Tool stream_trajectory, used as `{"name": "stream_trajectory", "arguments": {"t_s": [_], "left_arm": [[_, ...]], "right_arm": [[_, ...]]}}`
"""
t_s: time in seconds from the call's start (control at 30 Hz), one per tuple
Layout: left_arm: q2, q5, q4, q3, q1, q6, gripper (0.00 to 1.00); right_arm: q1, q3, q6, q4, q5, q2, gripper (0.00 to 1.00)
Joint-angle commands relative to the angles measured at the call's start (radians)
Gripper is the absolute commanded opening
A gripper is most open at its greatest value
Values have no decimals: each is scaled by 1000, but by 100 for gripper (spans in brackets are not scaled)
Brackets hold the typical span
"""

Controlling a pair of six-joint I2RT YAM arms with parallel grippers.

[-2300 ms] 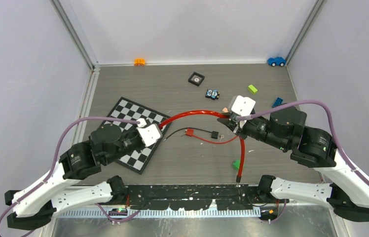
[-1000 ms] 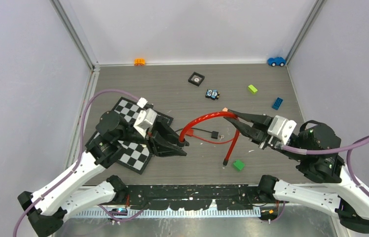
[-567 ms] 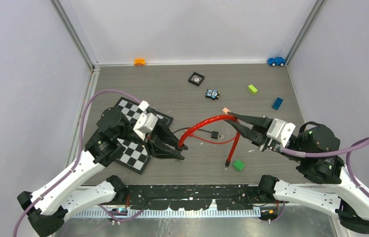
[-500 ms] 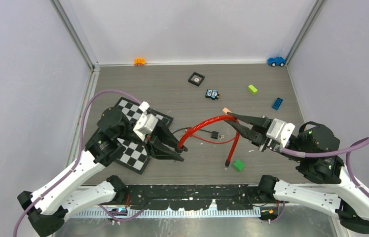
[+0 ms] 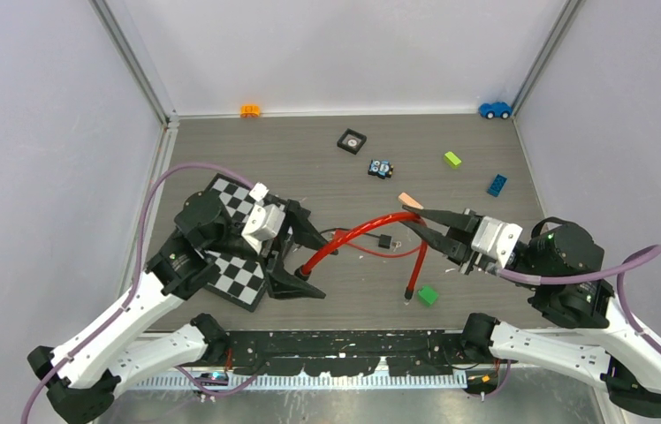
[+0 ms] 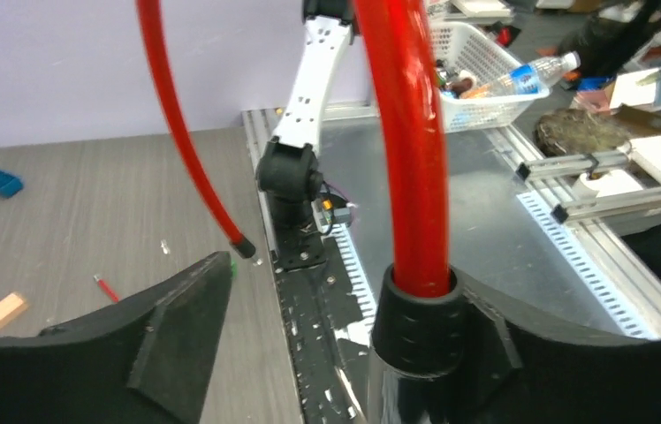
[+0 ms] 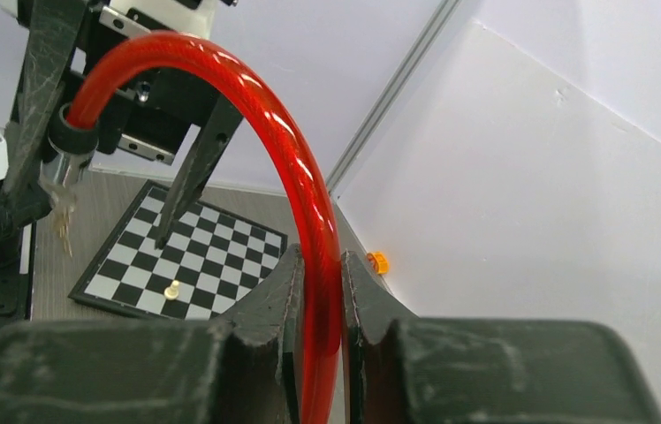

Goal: Lock with the key
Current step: Pick up the lock from the center of the board.

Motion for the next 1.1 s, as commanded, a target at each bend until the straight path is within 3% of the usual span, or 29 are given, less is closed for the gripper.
{"name": "stream_trajectory", "arguments": {"t_s": [0.0, 0.07, 0.27, 0.5, 0.73, 1.07], "left_arm": [[-18, -180, -189, 83, 6, 126, 93], [-19, -236, -248, 103, 6, 157, 100], [-84, -432, -320, 129, 6, 263, 100], [-131, -612, -498, 244, 6, 397, 100], [-170, -769, -582, 297, 6, 464, 100], [-155, -840, -626, 303, 6, 482, 100]], "right_arm": [[6, 13, -3, 56, -19, 6, 1], [6, 17, -8, 39, -14, 7, 1], [6, 55, -22, -65, 55, 25, 1], [7, 162, -15, -236, 256, 99, 1], [6, 198, 16, -278, 361, 154, 1], [6, 260, 145, -291, 453, 198, 1]]}}
